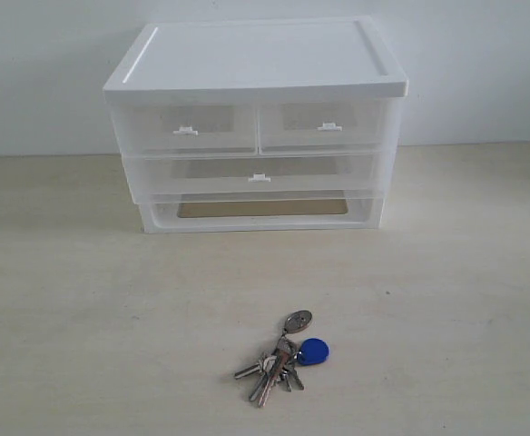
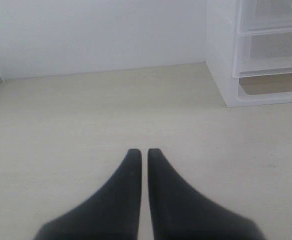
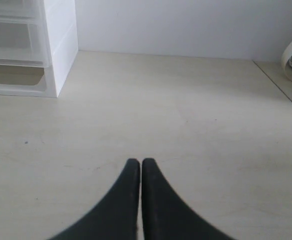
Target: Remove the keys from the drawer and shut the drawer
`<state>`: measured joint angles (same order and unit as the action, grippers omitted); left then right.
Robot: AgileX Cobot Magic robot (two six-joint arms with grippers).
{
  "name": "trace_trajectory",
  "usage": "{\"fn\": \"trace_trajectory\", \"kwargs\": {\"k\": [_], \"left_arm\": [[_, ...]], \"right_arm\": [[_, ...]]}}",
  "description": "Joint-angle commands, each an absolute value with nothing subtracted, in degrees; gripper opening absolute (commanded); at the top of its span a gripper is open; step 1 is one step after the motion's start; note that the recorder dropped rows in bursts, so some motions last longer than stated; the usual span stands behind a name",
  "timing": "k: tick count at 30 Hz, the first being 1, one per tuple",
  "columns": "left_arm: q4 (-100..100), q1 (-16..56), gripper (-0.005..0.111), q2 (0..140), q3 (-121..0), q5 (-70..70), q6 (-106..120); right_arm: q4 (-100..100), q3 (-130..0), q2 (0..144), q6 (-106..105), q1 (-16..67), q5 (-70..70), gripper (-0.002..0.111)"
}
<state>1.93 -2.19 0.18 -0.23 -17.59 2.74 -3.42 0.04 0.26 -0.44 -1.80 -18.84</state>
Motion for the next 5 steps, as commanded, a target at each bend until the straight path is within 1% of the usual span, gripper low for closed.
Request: {"fn": "trace_trajectory", "kwargs": {"k": [1, 5], "left_arm": [[1.42, -2.29, 0.004, 0.00, 0.00, -17.57, 2.97], [1.42, -2.29, 0.004, 0.00, 0.00, -17.57, 2.97]], "right_arm": [[-3.30, 0.00, 0.00, -0.31, -2.09, -18.58, 0.000], [-3.30, 0.00, 0.00, -0.31, -2.09, -18.58, 0.000]]}}
